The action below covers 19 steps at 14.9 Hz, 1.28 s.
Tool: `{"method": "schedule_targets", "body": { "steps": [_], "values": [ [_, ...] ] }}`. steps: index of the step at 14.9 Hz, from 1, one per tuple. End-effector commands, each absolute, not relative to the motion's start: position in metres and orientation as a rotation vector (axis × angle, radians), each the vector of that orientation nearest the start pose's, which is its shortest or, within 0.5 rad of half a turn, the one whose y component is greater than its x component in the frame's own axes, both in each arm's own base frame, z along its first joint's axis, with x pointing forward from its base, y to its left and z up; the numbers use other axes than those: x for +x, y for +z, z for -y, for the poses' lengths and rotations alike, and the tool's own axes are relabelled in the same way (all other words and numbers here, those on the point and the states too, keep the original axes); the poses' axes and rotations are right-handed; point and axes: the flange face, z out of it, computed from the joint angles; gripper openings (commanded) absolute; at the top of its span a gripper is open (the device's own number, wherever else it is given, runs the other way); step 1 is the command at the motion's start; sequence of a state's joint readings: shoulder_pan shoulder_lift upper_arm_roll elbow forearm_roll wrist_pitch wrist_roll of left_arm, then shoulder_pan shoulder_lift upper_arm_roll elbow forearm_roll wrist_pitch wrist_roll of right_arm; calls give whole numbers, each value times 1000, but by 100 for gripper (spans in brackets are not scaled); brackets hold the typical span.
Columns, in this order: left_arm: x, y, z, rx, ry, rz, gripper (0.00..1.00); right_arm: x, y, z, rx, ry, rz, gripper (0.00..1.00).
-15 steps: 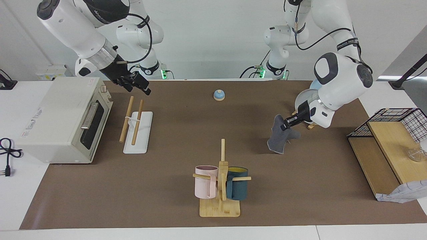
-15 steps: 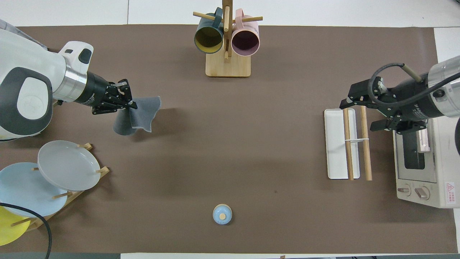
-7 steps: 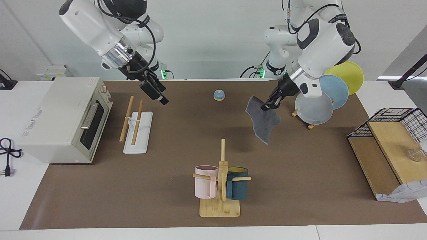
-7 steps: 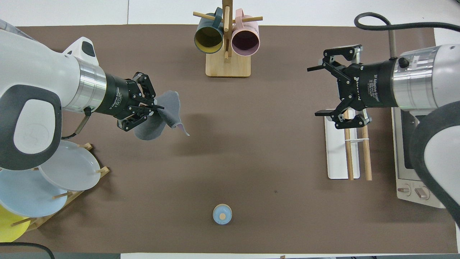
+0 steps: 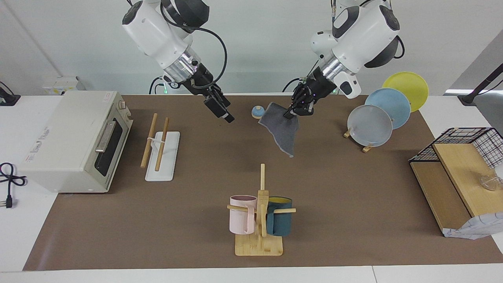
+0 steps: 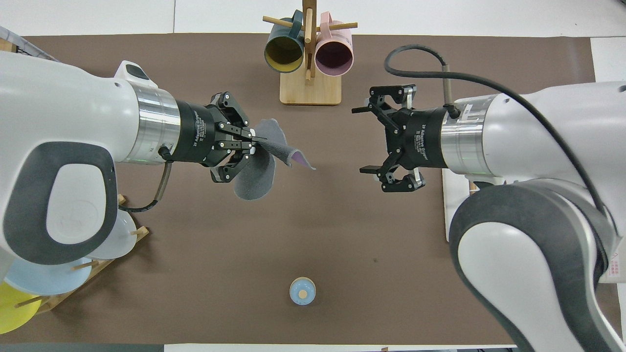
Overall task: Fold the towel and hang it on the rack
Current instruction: 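Carry the towel toward center while the right gripper reaches toward it, then grasp the hanging towel corner with the right gripper beside the left gripper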
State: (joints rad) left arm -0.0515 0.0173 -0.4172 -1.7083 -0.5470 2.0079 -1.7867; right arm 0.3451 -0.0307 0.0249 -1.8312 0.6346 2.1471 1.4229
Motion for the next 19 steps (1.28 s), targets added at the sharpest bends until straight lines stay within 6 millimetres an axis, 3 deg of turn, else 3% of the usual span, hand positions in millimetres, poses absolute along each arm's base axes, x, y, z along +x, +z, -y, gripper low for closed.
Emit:
{"method": "schedule_targets", "body": {
  "steps": [1,6,12,19],
  "values": [
    [501,608,317,-2497,703,2575,0,525,575,-245,-1952,351,-1531,100],
    [482,603,339,-2357,716,2737,0,518,571,-247,-1912,434,-1631,100],
    [480,601,342,-2275,732,2808,0,509,568,-242,-2007,532,-1630,100],
    [477,599,345,-2252,737,2817,0,513,571,-245,-1968,495,-1632,100]
  ]
}}
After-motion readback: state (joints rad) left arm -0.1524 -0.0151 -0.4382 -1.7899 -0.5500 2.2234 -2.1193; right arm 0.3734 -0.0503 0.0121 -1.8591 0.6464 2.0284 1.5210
